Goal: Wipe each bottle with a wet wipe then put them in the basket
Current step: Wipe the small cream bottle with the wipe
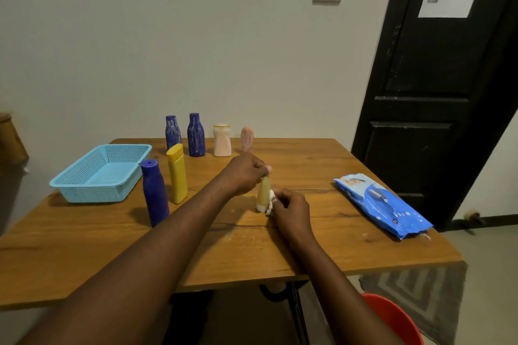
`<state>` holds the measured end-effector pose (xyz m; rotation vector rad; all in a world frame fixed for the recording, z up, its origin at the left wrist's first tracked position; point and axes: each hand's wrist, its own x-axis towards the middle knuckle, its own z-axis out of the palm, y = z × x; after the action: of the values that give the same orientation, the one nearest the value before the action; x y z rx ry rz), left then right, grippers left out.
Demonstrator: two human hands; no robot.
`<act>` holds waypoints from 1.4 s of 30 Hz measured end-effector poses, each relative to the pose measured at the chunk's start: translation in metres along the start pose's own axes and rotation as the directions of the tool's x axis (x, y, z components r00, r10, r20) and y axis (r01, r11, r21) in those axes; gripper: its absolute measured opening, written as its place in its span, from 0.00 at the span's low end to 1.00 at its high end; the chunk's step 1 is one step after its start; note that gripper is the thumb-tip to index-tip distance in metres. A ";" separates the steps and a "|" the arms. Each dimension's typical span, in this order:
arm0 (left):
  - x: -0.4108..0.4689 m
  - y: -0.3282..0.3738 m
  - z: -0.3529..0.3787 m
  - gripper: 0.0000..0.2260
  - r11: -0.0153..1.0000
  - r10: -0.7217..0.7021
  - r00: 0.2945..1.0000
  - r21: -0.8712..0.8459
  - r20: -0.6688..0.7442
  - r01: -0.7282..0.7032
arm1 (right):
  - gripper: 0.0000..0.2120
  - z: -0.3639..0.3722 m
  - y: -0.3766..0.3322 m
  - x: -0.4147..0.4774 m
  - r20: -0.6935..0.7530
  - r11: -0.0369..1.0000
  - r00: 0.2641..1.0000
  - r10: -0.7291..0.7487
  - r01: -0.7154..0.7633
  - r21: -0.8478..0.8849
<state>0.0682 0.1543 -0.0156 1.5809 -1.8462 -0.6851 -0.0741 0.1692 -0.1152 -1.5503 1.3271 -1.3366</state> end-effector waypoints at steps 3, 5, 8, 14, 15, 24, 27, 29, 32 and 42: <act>0.000 0.002 -0.001 0.13 1.000 -0.012 1.000 0.012 0.007 0.012 | 0.11 0.003 -0.001 -0.007 -0.065 0.997 0.998 -0.015 0.020 0.073; 0.000 0.003 -0.002 0.13 1.000 -0.013 1.000 0.007 0.014 0.013 | 0.10 0.007 -0.006 -0.006 -0.142 0.994 0.988 -0.062 0.075 0.084; -0.002 0.003 -0.004 0.11 1.000 -0.002 1.000 -0.006 0.015 0.002 | 0.09 0.013 -0.018 0.005 -0.210 0.985 0.970 -0.123 0.145 0.093; -0.003 0.002 -0.004 0.13 1.000 0.031 0.999 -0.001 0.009 -0.031 | 0.13 0.017 -0.015 0.028 -0.018 0.966 0.992 0.126 -0.119 0.230; -0.002 0.002 -0.004 0.13 0.999 0.034 0.999 0.003 0.014 -0.034 | 0.13 0.016 -0.010 0.028 0.024 0.966 0.990 0.142 -0.144 0.215; -0.003 0.014 -0.007 0.12 0.987 0.090 0.994 0.129 0.063 -0.097 | 0.11 0.002 -0.006 0.010 -0.110 0.997 0.994 -0.017 0.025 0.067; -0.001 0.013 -0.009 0.11 0.979 0.112 0.990 0.161 0.086 -0.125 | 0.11 0.000 -0.020 0.018 -0.124 0.982 0.990 -0.071 0.091 0.165; 0.000 0.013 -0.011 0.11 0.974 0.121 0.989 0.181 0.082 -0.135 | 0.12 0.000 -0.027 0.023 -0.097 0.973 0.991 -0.089 0.108 0.202; -0.001 0.012 -0.013 0.10 0.969 0.146 0.986 0.192 0.075 -0.158 | 0.13 -0.002 -0.024 0.021 -0.052 0.972 0.991 -0.120 0.128 0.195; -0.013 0.002 0.003 0.09 0.983 0.172 0.977 0.086 -0.127 -0.162 | 0.08 -0.007 -0.007 -0.014 -0.111 0.984 0.991 -0.069 0.086 0.158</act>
<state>0.0663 0.1676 -0.0182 1.4602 -1.8978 -0.4284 -0.0784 0.1852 -0.1108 -1.4508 1.1969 -1.5539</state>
